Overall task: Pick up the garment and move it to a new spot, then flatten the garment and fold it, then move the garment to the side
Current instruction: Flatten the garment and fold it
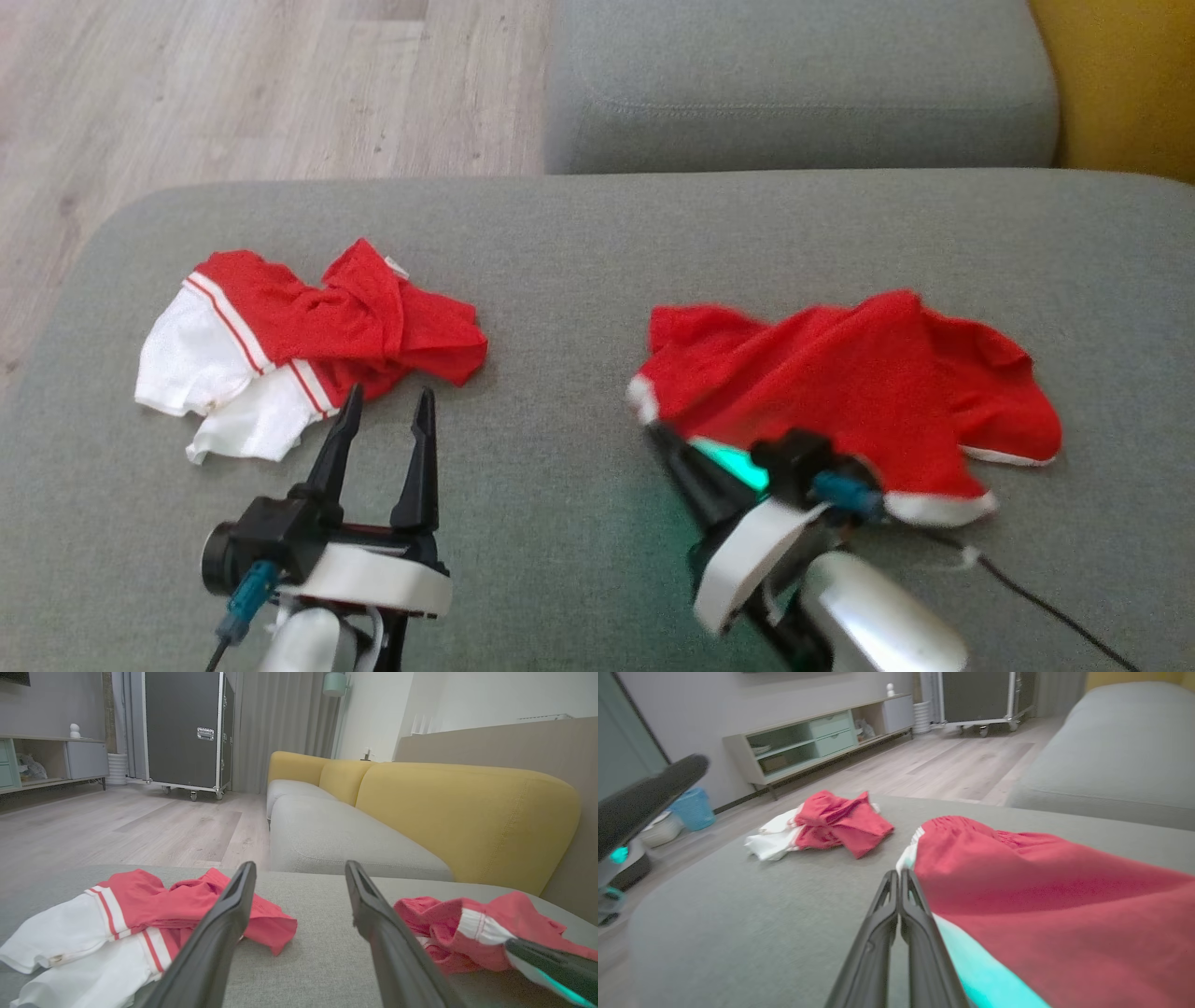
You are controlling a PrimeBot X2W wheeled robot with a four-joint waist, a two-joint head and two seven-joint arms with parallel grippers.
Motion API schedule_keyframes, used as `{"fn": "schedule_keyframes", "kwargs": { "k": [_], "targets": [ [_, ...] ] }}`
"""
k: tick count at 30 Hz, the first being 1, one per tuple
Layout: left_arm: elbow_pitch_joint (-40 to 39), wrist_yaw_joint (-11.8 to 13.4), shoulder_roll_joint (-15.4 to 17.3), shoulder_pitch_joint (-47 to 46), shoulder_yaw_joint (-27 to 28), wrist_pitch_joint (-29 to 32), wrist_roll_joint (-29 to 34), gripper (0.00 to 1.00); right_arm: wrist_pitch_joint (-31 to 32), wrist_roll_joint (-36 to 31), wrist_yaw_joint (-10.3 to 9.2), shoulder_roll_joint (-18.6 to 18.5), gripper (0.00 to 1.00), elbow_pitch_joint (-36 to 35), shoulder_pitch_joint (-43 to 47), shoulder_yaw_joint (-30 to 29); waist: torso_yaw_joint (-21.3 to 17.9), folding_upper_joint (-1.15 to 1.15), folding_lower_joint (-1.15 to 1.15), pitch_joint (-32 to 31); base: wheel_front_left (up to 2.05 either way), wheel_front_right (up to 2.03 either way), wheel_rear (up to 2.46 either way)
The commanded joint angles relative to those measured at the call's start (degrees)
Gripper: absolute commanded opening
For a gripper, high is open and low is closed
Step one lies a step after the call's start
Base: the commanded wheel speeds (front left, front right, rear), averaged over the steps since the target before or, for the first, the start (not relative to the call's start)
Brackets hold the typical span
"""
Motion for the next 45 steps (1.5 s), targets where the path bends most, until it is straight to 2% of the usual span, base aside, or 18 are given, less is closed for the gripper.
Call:
{"fn": "schedule_keyframes", "kwargs": {
  "k": [1,7,8,9,14,19,23,28,29,33,35,39,45],
  "targets": [
    [-1.95,0.05,0.17,-1.66,2.26,-0.55,0.44,1.00,0.19,0.90,0.20,0.88,0.00,-2.55,-0.92,2.24,-0.38,0.00,0.01,-0.35,0.00,0.00,0.00],
    [-2.29,-0.04,0.17,-1.66,1.93,-0.55,0.33,1.00,1.85,3.45,0.20,0.88,0.00,-2.27,-0.81,9.17,-0.24,0.00,0.01,-0.39,0.00,0.00,0.00],
    [-2.30,-0.06,0.17,-1.60,1.88,-0.55,0.29,1.00,2.06,3.32,0.20,0.88,0.25,-1.50,-1.15,9.87,-0.17,0.00,0.01,-0.36,0.00,0.00,0.00],
    [-2.27,-0.06,0.17,-1.53,1.84,-0.55,0.24,1.00,2.01,3.33,0.20,0.88,1.00,-0.74,-1.42,10.17,-0.09,0.00,0.01,-0.31,0.00,0.00,0.00],
    [-2.20,0.09,0.17,-1.41,1.70,-0.55,0.08,1.00,2.06,5.11,0.20,0.88,1.00,0.93,-2.58,11.52,-0.15,0.00,0.01,0.02,0.00,0.00,0.00],
    [-2.47,0.22,0.17,-1.43,2.13,-0.55,-0.14,1.00,-0.65,5.49,0.20,0.83,1.00,0.92,-3.82,7.25,-1.45,0.00,0.01,0.02,0.00,0.00,0.00],
    [-3.02,0.31,0.17,-1.43,2.25,-0.55,-0.39,1.00,-2.47,4.45,0.20,-1.16,1.00,-1.60,-3.79,-0.68,-2.95,0.00,0.01,-0.02,0.00,0.00,0.00],
    [-3.96,0.47,0.17,-1.37,2.05,-0.55,-0.89,1.00,-3.16,-1.25,0.20,-3.78,1.00,-7.87,-1.05,-16.18,-5.05,0.00,0.01,0.35,0.00,0.00,0.00],
    [-3.96,0.47,0.17,-1.37,2.05,-0.55,-0.89,1.00,-3.16,-1.25,0.20,-3.78,1.00,-7.87,-1.05,-16.18,-5.05,0.00,0.01,0.35,0.00,0.00,0.00],
    [-4.19,0.67,0.17,-1.46,1.83,-0.55,-0.95,1.00,-3.19,-8.36,0.20,-3.24,1.00,-13.91,4.00,-28.35,-6.26,0.00,0.01,0.88,0.00,0.00,0.00],
    [-4.28,0.73,0.17,-1.54,1.79,-0.55,-1.09,1.00,-3.20,-12.25,0.20,-2.52,1.00,-16.29,6.55,-32.03,-6.71,0.00,0.01,1.24,0.00,0.00,0.00],
    [-4.25,0.76,0.17,-1.45,1.29,-0.55,-1.38,1.00,-3.20,-15.69,0.20,-0.38,1.00,-18.57,11.14,-35.98,-7.22,0.00,0.01,1.72,0.00,0.00,0.00],
    [-3.97,0.75,0.17,-1.59,1.03,-0.55,-1.48,1.00,-3.21,-17.66,0.20,0.72,1.00,-19.89,13.34,-36.61,-7.60,0.00,0.01,2.07,0.00,0.00,0.00]
  ]
}}
